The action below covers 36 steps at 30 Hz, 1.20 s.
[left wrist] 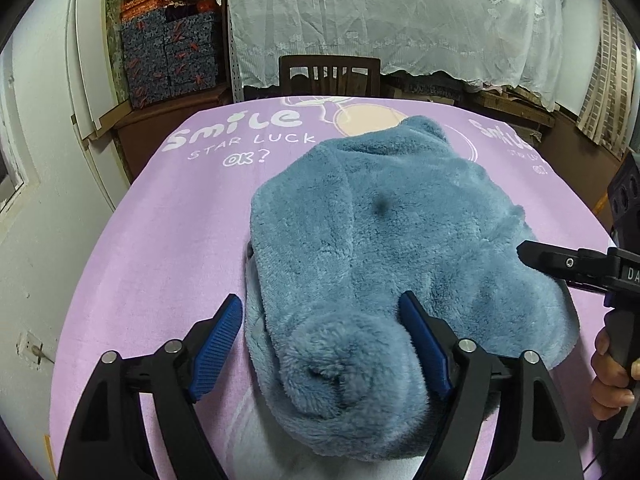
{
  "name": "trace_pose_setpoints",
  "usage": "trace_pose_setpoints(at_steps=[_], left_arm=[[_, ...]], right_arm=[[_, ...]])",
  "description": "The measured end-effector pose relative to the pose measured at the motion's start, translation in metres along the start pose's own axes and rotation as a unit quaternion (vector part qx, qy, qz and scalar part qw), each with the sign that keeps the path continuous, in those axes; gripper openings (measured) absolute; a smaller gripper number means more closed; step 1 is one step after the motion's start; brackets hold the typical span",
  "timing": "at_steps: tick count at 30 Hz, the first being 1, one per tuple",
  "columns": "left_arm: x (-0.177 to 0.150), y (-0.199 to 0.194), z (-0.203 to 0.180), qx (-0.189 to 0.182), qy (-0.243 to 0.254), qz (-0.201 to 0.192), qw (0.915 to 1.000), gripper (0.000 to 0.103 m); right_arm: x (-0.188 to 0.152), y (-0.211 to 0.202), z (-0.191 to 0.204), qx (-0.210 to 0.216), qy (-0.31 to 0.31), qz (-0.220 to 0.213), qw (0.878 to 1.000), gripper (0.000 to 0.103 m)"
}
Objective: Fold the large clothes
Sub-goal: 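Press and tuck the jacket bundle edges with both tools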
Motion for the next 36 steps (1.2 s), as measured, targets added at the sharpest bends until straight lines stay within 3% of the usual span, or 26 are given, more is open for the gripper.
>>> trace_pose_setpoints(at_steps=[5,9,14,19,21,27,32,36], left_arm=[[0.006,-0.007,0.014,-0.033,-0.041,-0.012,0.9985,0.084],[0.011,-0.011,0.027,-0.050,-0.077,-0.030,0.9954,0.084],[0.013,-0.009,0.044,-0.094,-0.134,-0.029,0.9861,0.084],[0.010,0.001,0.040,-0.094,-0.128,-0.014,0.9872,0.084],[0.008,0.005,0.038,-0.093,-0.123,-0.007,0.9880,0.084],[0.005,0.014,0.039,-0.095,-0.128,0.002,0.9872,0.088],[0.004,0.015,0.041,-0.098,-0.133,0.003,0.9863,0.088],[0.005,0.014,0.042,-0.101,-0.134,0.004,0.9858,0.088]], right_arm=[[0.000,0.002,-0.003,0.007,0.012,0.004,1.000,0.074],[0.007,-0.010,0.004,-0.006,-0.001,-0.027,1.000,0.069],[0.029,-0.011,0.005,-0.020,0.013,-0.050,0.998,0.054],[0.054,-0.003,0.008,-0.028,0.022,-0.061,0.998,0.036],[0.060,0.010,0.008,-0.031,0.027,-0.045,0.998,0.029],[0.073,0.047,-0.002,-0.053,0.035,-0.015,0.998,0.029],[0.091,0.057,-0.004,-0.066,0.034,-0.012,0.997,0.039],[0.100,0.060,-0.010,-0.055,0.058,0.001,0.997,0.039]])
Point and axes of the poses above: each gripper's, at about its wrist camera, not at the fingertips, and y roughly the way its jaws point, z to its left, x to its top, the point moved 5 cm from there along y, roughly the way its jaws point, and after that the axes turned 15 degrees about -x, right-handed, at the moved point
